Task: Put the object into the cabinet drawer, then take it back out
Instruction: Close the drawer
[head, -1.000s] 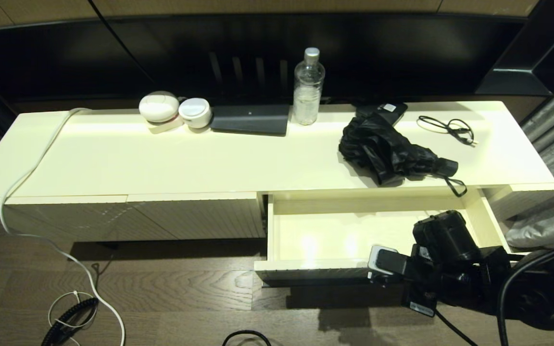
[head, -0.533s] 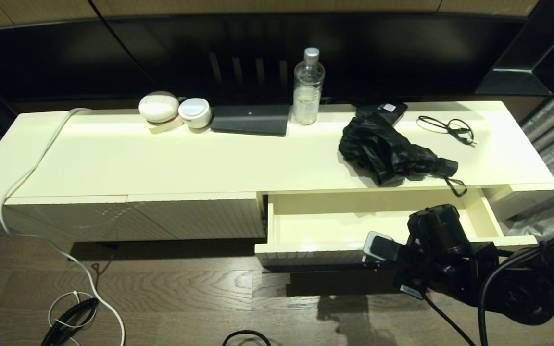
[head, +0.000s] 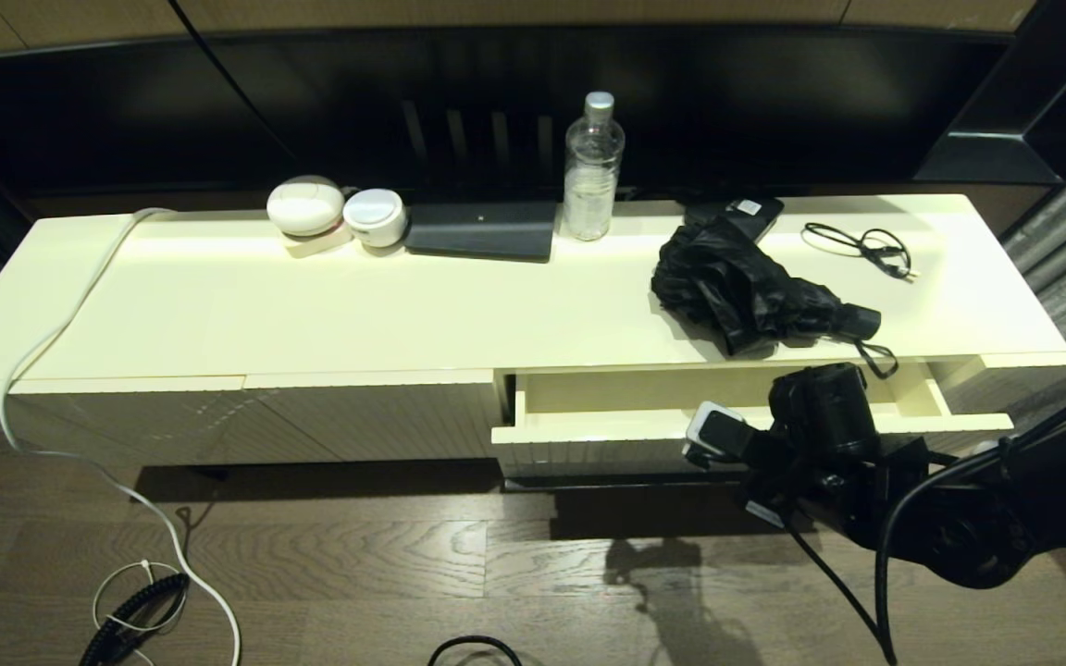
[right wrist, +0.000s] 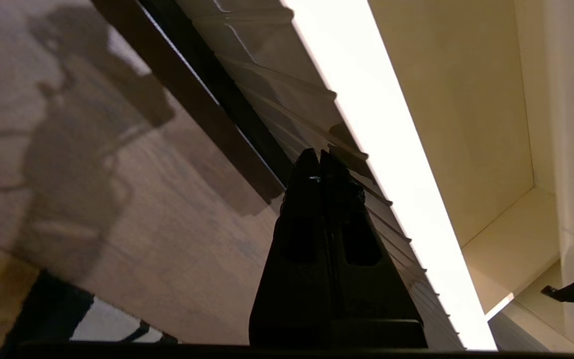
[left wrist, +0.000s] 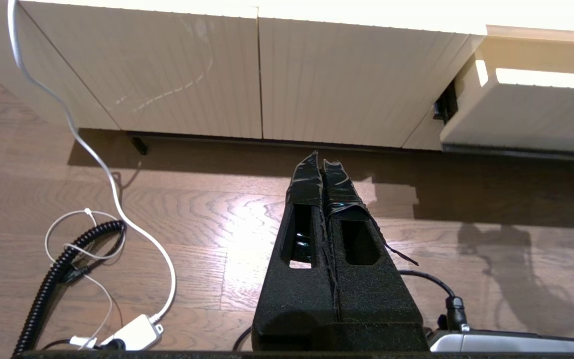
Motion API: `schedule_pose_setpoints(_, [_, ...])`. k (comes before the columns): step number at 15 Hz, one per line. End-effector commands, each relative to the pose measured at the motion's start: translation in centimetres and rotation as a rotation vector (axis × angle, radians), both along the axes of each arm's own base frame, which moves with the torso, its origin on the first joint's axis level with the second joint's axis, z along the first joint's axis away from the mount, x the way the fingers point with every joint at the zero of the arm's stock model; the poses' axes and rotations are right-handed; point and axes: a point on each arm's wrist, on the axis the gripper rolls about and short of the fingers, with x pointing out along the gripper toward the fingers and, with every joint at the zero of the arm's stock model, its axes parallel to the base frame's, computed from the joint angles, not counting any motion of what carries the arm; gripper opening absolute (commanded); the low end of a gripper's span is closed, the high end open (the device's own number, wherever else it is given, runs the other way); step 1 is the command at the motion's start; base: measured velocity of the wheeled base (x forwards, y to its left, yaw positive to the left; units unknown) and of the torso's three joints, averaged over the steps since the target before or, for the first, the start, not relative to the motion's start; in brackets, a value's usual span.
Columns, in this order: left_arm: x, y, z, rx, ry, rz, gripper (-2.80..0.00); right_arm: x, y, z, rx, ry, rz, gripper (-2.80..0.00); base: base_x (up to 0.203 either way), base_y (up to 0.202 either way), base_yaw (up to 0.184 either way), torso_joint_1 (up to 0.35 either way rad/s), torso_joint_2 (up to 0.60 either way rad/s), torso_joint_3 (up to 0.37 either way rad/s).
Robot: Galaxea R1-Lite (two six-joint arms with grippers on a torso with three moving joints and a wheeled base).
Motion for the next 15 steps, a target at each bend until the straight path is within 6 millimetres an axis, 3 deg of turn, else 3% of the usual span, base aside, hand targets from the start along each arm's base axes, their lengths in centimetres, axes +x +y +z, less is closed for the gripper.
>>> schedule_pose_setpoints(1, [0.0,0.0,0.0,-0.001,-0.002,0.001,-2.80,1.0,0.3,0.1,-0.001,-0.020,-0.015,-2.80,0.000,0.000,0.000,0.000,0.00,0.000])
schedule_pose_setpoints(15, [0.0,0.0,0.0,-0.001,-0.002,0.001,-2.80,6.0,0.0,1.4,0.073,-0.180,-0.138,-2.80,0.000,0.000,0.000,0.000,0.00,0.000])
